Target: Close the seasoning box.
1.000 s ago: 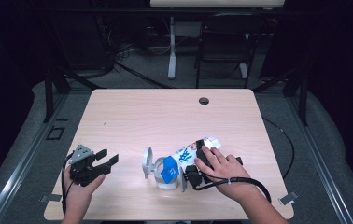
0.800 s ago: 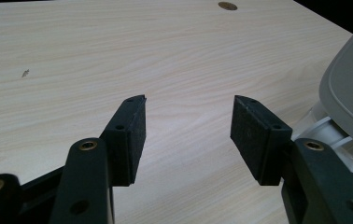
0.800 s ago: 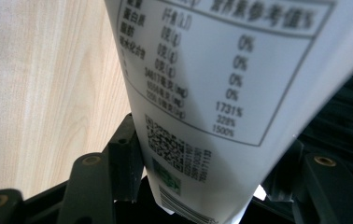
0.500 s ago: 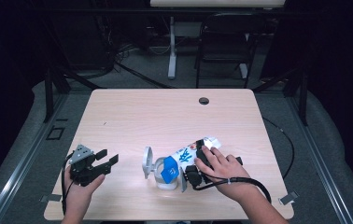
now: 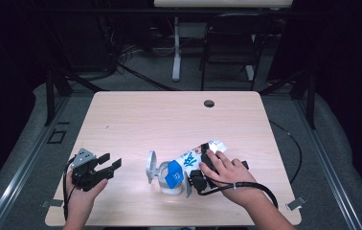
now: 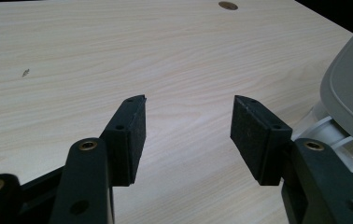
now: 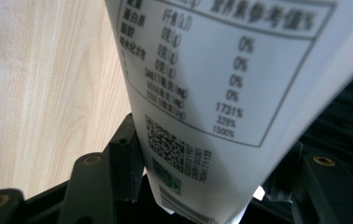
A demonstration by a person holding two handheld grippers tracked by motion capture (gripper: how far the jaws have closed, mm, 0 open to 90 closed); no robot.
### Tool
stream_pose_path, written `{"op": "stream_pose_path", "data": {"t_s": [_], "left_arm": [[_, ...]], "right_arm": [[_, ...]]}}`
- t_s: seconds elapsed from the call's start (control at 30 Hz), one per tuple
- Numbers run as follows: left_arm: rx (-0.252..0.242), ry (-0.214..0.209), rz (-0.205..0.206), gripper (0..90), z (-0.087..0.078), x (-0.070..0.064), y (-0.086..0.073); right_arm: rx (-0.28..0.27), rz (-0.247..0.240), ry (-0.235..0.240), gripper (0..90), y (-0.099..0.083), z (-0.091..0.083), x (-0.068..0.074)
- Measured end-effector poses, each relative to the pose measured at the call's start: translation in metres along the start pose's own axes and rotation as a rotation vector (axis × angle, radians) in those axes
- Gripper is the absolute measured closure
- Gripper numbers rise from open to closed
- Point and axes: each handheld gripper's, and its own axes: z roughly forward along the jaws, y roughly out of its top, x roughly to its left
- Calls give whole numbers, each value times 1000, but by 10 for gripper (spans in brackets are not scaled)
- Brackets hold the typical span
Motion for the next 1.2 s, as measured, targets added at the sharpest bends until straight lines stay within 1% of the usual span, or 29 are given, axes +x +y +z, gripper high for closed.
{"op": "stream_pose_path", "data": {"t_s": [0.27, 0.37, 0.4, 0.43, 0.47, 0.63, 0.97, 1.0, 1.03, 1.07, 1.1, 1.13, 1.17, 1.2], "left_arm": [[-3, -1, -1, 458, 0, 0, 0], [-3, -1, 0, 458, 0, 0, 0], [-3, 0, -1, 458, 0, 0, 0], [-3, 0, -1, 458, 0, 0, 0], [-3, 0, -1, 458, 0, 0, 0], [-3, 0, 0, 458, -1, 1, 0], [-3, 0, 2, 458, -1, 0, 0], [-3, 0, 2, 458, -1, 0, 0], [-3, 0, -1, 458, -1, 0, 0], [-3, 0, 0, 458, 0, 0, 0], [-3, 0, -1, 458, 0, 0, 0], [-2, 0, 0, 458, 0, 0, 0], [-2, 0, 0, 458, 0, 0, 0], [-2, 0, 0, 458, 0, 0, 0]], "right_arm": [[3, -1, 0, 434, 0, 0, 0], [-5, -2, 0, 435, 0, 0, 0], [2, -5, -3, 435, 0, 0, 0], [-5, -1, -1, 436, 0, 0, 0], [3, -2, -2, 436, 0, 0, 0], [6, -1, -2, 437, 1, 0, 0], [2, 0, -1, 438, 0, 0, 0], [2, -1, -3, 438, 0, 0, 0], [25, -22, -10, 437, 1, -2, -2], [-27, 22, 2, 438, -1, 2, 1], [-49, 42, 7, 438, -1, 4, 3], [-10, 8, -1, 438, 0, 1, 0], [3, -2, -3, 438, 1, 0, 0], [-4, 1, -2, 437, 0, 0, 0]]}}
